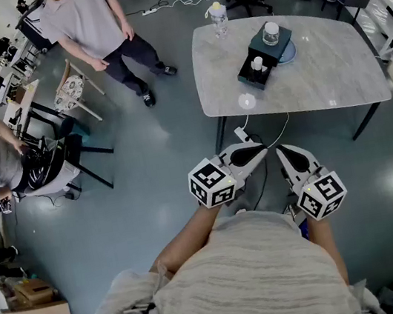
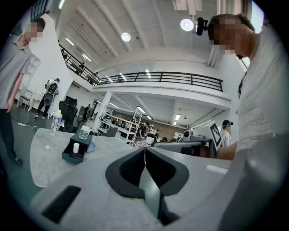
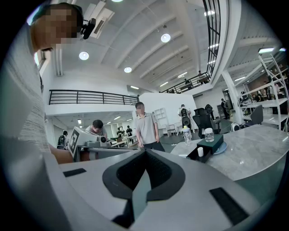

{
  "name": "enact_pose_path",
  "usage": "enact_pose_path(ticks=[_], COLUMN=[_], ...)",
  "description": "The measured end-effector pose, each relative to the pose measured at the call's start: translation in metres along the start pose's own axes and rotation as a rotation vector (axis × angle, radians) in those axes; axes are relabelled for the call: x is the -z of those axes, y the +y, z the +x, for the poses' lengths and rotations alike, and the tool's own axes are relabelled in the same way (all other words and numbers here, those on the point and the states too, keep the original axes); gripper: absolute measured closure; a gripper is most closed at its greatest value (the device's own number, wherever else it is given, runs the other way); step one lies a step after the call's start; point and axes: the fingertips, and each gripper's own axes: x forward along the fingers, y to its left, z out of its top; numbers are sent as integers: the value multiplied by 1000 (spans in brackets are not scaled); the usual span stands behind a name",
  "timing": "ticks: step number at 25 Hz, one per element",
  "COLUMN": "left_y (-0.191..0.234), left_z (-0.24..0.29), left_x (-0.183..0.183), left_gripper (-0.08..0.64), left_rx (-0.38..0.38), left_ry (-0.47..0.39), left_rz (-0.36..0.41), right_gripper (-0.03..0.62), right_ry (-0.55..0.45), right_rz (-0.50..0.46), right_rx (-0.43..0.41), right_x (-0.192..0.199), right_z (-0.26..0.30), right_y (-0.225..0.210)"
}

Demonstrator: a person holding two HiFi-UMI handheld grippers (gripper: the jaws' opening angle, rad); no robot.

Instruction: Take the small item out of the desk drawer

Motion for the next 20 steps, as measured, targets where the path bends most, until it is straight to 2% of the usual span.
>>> enact_pose_path(ticks=[14, 20], left_y=[0, 2], left_z=[3, 2], left_x=[4, 8], left_gripper=[543, 543], left_rx=[7, 11], left_ry=[14, 18], left_rz=[-11, -19], right_gripper=[583, 581], right_ry=[16, -11], right_rz=[-15, 14], right_rx=[9, 6], right_x=[3, 5], right_z=[1, 2], right_y=[-1, 0])
